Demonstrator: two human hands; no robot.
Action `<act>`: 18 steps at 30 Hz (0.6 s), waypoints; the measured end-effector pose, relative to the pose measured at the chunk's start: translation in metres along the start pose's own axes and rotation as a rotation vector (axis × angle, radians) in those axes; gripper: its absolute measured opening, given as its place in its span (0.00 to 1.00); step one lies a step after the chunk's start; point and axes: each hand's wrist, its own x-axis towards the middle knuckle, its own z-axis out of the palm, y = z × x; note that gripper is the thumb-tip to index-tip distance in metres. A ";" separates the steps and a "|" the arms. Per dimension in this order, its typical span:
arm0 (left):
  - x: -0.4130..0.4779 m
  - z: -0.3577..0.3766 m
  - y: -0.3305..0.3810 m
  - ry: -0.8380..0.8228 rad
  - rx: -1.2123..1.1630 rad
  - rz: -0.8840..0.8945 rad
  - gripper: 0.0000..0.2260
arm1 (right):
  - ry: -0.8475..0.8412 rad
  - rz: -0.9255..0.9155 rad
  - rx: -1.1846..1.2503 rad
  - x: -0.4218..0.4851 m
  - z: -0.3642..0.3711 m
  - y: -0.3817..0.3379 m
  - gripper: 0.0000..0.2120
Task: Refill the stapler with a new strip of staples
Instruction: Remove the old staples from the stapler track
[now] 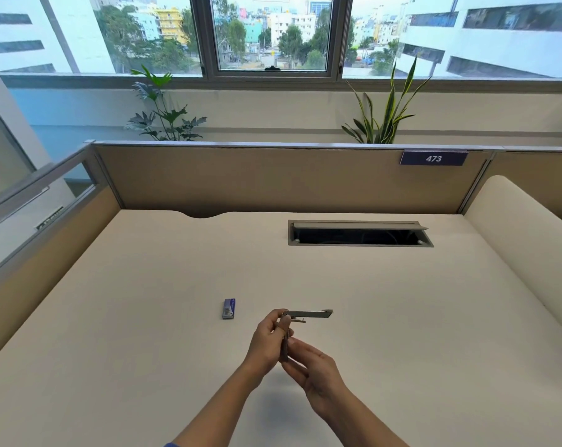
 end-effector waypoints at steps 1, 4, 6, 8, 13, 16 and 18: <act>0.000 0.001 0.000 -0.004 -0.003 0.001 0.09 | 0.002 0.014 0.024 0.001 0.000 0.000 0.10; 0.000 0.001 0.000 -0.007 -0.025 0.004 0.09 | 0.005 0.044 0.061 0.002 -0.001 0.000 0.11; -0.001 0.001 -0.001 -0.007 -0.035 0.001 0.10 | 0.007 0.041 0.043 0.003 -0.001 -0.001 0.11; -0.001 0.000 -0.001 -0.001 -0.044 -0.010 0.10 | 0.010 0.016 0.008 0.003 -0.002 -0.001 0.11; -0.001 0.003 -0.001 0.045 -0.123 -0.048 0.10 | 0.075 -0.181 -0.208 0.000 0.000 0.003 0.09; -0.001 0.006 0.000 0.084 -0.160 -0.063 0.11 | 0.117 -0.288 -0.319 -0.001 0.003 0.005 0.07; -0.001 0.008 0.000 0.111 -0.188 -0.071 0.11 | 0.140 -0.361 -0.378 -0.002 0.004 0.006 0.07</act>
